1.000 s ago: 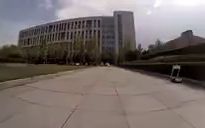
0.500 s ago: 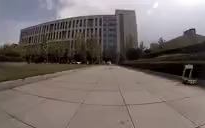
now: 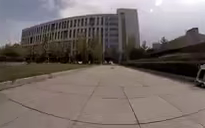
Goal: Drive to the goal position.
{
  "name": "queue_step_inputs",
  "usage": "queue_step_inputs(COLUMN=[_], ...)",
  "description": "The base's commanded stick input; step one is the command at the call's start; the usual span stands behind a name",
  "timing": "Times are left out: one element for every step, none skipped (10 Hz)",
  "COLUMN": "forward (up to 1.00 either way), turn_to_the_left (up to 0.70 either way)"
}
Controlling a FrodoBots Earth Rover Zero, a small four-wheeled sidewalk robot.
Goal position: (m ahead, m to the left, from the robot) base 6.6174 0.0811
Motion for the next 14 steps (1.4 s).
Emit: queue_step_inputs(forward=[1.0,1.0,1.0,1.0,1.0,1.0,1.0,1.0,1.0,1.0,1.0,1.0,1.0,1.0], turn_to_the_left=[0.0,0.0,0.0,0.0,0.0,0.0,0.0,0.0,0.0,0.0,0.0,0.0,0.0,0.0])
